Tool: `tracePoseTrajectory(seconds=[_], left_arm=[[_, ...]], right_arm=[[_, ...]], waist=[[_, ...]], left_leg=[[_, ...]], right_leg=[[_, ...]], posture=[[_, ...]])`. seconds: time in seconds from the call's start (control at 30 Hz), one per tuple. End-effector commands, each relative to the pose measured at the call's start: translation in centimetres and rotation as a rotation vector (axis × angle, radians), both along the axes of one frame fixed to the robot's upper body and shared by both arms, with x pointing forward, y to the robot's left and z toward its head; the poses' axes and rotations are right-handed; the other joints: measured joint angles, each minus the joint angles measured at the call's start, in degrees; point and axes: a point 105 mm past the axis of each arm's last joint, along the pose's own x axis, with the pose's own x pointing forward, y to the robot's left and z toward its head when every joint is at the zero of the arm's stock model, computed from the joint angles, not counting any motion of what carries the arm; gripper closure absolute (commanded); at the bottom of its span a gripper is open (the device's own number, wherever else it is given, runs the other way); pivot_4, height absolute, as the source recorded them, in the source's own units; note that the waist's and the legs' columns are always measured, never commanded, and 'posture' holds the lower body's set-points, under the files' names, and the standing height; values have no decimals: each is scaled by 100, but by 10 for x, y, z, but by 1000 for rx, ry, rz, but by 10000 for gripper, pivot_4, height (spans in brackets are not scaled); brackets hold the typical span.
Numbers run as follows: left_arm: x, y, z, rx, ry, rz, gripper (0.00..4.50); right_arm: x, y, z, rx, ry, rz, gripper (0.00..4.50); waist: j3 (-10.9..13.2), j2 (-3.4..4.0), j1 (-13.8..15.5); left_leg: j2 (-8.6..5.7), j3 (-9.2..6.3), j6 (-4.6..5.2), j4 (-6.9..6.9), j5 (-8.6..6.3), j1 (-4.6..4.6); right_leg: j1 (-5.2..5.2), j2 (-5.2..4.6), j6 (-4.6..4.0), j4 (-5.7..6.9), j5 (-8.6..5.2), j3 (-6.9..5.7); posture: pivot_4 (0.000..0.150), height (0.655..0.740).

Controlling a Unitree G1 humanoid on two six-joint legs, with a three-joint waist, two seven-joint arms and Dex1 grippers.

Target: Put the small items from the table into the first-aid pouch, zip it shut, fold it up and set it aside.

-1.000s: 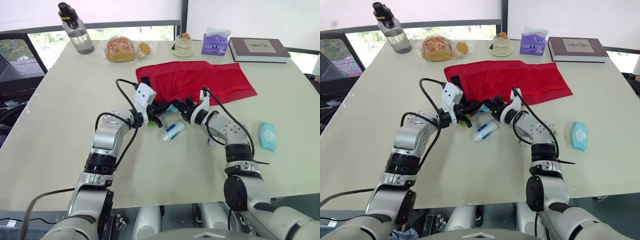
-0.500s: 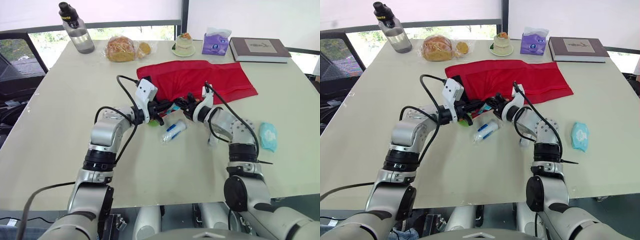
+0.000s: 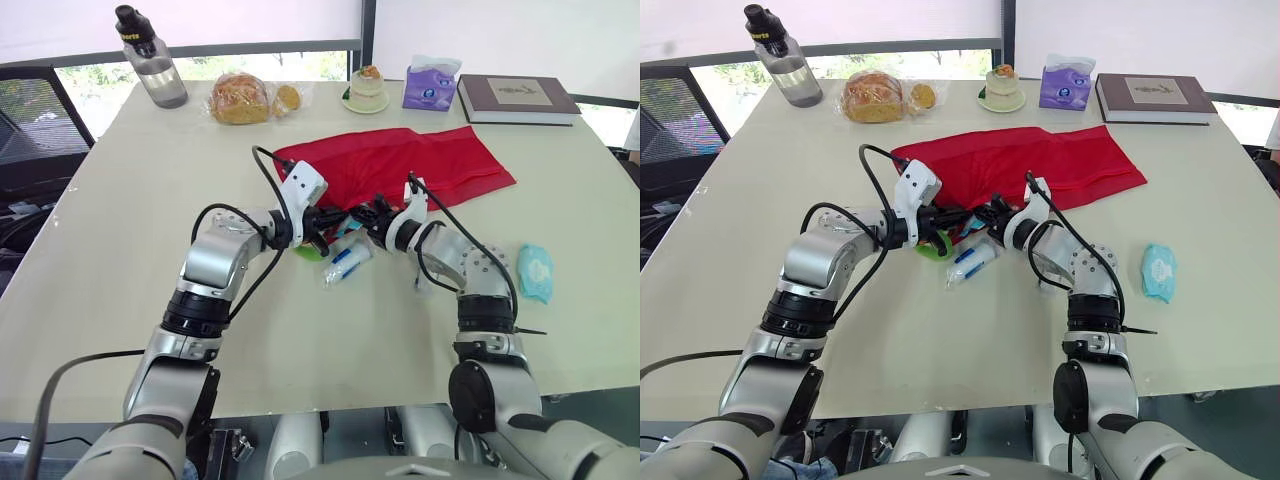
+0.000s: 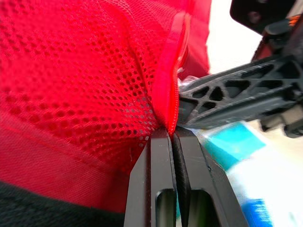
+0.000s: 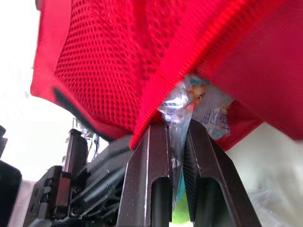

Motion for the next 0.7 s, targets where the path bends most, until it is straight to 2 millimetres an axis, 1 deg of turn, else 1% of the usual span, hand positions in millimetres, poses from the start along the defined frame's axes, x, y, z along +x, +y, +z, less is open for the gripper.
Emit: tracePoseTrajectory(seconds=[0.03,0.13,0.2,0.37,0.47,0.7], left_arm=[[1,0,-9,144,-105,-31,44375],[5,2,-14,182,-144,-12,44375],[10,5,-17,268,-222,6,44375],[8,-1,-23,343,-347,11,44375],[10,1,-27,392,-412,29,44375],[12,0,-29,400,-459,53,44375]], right_arm=[[4,33,16,46,-43,51,45000],[8,40,12,44,-37,59,45000],[12,43,11,46,-35,56,45000],[18,49,11,88,-28,75,45000],[18,53,8,102,-21,93,45000],[20,60,12,141,-20,110,45000]], waist=[[0,0,-13],[0,0,-13],[0,0,-11],[-1,0,-17],[-2,1,-21],[-4,0,-19]], left_leg=[[0,1,0,0,0,1],[0,6,0,-3,0,10],[1,8,0,-5,0,14],[4,21,0,-5,0,28],[5,23,0,-4,0,34],[38,27,0,-4,0,40]], right_leg=[[0,0,0,0,0,0],[1,1,0,3,0,7],[1,2,0,6,0,11],[3,8,0,9,1,35],[3,12,0,11,1,43],[2,47,-13,10,10,51]], posture=[[1500,7400],[1500,7400],[1500,7400],[1500,7400],[1500,7400],[1500,7400]])
